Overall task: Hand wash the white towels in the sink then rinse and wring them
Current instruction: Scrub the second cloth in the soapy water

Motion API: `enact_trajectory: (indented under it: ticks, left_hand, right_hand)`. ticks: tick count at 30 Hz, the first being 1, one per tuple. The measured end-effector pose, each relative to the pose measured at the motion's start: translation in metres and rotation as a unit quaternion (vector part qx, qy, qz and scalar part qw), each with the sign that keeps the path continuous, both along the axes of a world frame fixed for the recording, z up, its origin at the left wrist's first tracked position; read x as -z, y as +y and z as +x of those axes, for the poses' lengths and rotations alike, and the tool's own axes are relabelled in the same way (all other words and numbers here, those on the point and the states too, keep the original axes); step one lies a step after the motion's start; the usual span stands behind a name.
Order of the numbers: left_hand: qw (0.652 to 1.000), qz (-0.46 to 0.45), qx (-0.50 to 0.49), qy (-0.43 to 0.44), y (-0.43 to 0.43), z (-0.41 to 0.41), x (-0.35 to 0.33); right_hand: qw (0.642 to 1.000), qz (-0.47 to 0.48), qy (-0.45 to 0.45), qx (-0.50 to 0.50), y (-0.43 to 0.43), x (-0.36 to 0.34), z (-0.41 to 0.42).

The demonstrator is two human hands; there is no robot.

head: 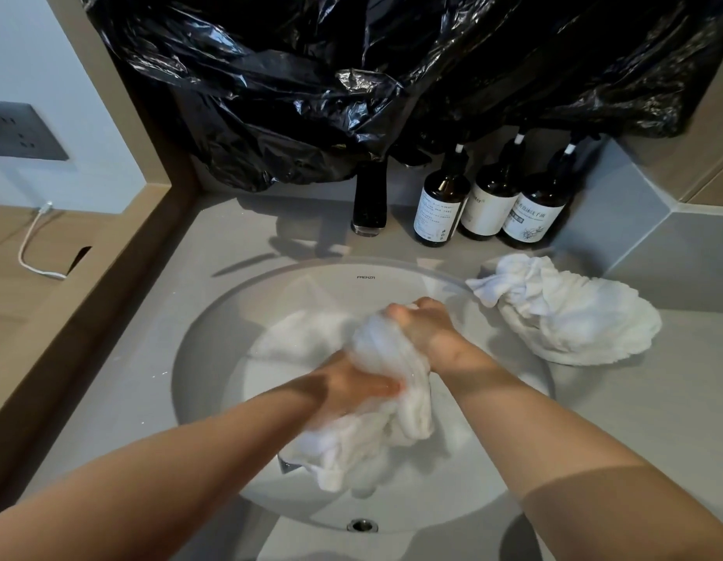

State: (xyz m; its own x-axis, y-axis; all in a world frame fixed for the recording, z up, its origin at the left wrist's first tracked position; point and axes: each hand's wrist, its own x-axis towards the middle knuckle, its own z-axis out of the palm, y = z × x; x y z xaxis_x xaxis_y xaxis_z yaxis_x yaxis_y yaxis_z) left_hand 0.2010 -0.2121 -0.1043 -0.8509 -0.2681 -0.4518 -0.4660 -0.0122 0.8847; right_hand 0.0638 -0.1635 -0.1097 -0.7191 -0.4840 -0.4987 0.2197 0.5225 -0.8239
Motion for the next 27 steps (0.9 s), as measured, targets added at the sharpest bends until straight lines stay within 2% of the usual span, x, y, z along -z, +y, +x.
enact_trajectory:
  ticks: [2,6,8,10,11,13,15,18,22,25,27]
  left_hand:
    - [0.998,-0.055,0.005,-0.001,0.001,-0.001,0.005]
    - [0.996,-0.075,0.053,0.01,-0.01,0.003,-0.008]
    - [0.988,-0.133,0.077,0.01,-0.02,0.004,-0.018]
    - [0.979,-0.174,0.103,0.007,-0.032,0.004,-0.021]
    - [0.974,-0.192,0.117,0.002,-0.035,0.004,-0.024]
    - [0.971,-0.218,0.098,0.0,-0.039,0.008,-0.02]
    - [0.99,-0.135,0.023,0.02,-0.041,0.015,-0.02]
    - [0.993,0.078,-0.079,0.048,-0.039,0.026,-0.013]
    - [0.975,0.161,-0.137,-0.06,-0.028,0.02,-0.009]
    - [0.955,0.227,-0.193,-0.008,-0.023,0.012,-0.006]
    - [0.936,0.304,-0.176,0.025,-0.016,0.014,-0.009]
  right_hand:
    - [0.998,0.036,0.046,-0.019,0.002,-0.001,0.002]
    - [0.999,0.01,-0.037,-0.036,0.015,-0.02,-0.002]
    - [0.99,0.013,-0.078,-0.117,0.025,-0.03,-0.007]
    - [0.98,0.036,-0.081,-0.178,0.033,-0.041,-0.006]
    - [0.981,0.027,-0.076,-0.177,0.033,-0.043,-0.004]
    - [0.993,-0.012,-0.054,-0.107,0.027,-0.046,0.002]
    - [0.998,-0.064,-0.009,-0.022,0.02,-0.051,0.004]
    - [0.987,-0.132,0.091,-0.001,0.016,-0.058,0.009]
    - [0.967,-0.156,0.195,-0.059,0.017,-0.073,0.027]
    - [0.946,-0.183,0.253,-0.085,0.016,-0.078,0.041]
    - [0.941,-0.209,0.254,-0.074,0.015,-0.08,0.049]
